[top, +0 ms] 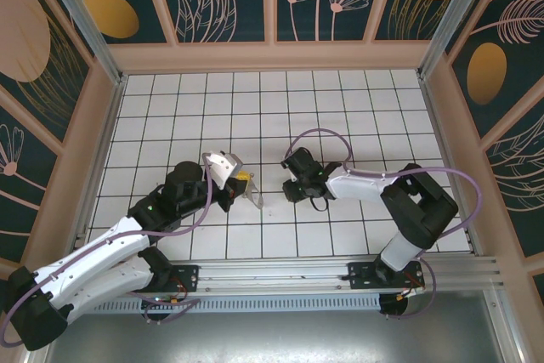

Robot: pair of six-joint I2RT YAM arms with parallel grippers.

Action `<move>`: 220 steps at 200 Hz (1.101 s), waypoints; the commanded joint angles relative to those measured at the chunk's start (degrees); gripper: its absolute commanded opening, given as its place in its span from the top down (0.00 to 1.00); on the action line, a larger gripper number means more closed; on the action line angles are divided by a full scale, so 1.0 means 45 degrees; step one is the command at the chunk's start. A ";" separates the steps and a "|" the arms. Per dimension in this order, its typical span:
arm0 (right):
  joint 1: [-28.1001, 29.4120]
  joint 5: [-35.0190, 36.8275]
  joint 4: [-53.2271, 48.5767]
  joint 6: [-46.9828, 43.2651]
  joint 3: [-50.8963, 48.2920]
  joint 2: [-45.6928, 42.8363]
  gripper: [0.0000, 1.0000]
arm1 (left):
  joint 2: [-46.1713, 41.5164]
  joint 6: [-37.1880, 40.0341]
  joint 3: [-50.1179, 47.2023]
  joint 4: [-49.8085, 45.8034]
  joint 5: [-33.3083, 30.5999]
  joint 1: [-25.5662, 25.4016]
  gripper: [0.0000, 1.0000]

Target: Put the keys on the keyring

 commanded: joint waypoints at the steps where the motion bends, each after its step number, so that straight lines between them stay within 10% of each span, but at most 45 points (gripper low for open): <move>1: 0.0111 0.0591 -0.0348 0.0164 0.0297 0.0215 0.74 | -0.0058 -0.0127 -0.0059 0.0537 0.0083 -0.0033 1.00; 220: 0.0052 0.0224 -0.0082 0.0496 -0.0763 -0.0926 0.84 | -0.0039 -0.0137 -0.0034 0.0518 0.0161 -0.0032 1.00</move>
